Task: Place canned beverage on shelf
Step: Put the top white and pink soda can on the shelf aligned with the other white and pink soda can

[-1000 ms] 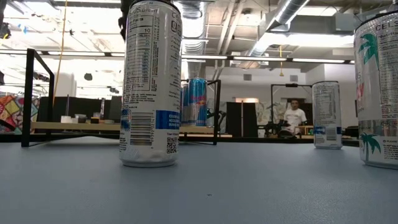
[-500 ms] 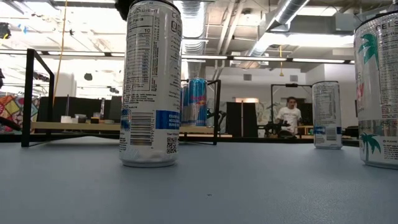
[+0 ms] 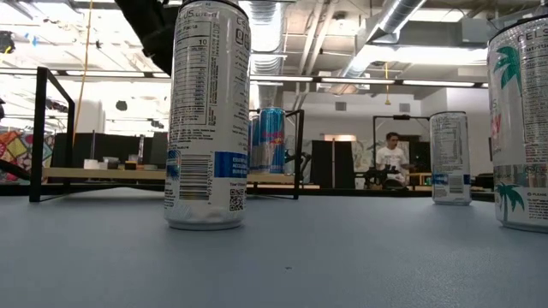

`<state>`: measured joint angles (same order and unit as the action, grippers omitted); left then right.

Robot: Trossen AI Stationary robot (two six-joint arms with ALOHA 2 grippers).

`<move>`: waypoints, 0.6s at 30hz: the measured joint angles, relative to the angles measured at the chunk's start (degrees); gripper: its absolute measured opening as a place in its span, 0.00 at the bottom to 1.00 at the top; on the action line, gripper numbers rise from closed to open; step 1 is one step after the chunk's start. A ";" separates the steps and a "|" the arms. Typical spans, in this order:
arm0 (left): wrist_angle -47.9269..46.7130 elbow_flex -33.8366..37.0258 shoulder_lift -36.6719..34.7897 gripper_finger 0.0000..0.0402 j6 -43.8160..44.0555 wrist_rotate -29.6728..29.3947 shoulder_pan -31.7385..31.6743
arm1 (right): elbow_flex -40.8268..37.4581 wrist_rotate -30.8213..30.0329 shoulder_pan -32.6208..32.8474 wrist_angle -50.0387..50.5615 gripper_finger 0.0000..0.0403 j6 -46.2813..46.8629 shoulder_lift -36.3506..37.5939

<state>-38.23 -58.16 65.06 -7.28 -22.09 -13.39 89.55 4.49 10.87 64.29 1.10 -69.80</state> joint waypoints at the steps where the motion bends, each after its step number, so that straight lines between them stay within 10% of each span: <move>1: 0.77 0.55 0.04 0.00 -0.18 0.12 -0.04 | -0.02 0.00 0.00 0.00 0.87 0.04 -0.06; 18: 8.05 6.30 0.35 0.00 -1.13 -7.41 -0.06 | -0.02 0.00 0.00 0.00 0.87 1.92 0.00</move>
<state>-30.17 -51.86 65.41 -8.41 -29.50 -13.45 89.54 4.49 10.87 64.29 3.03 -69.80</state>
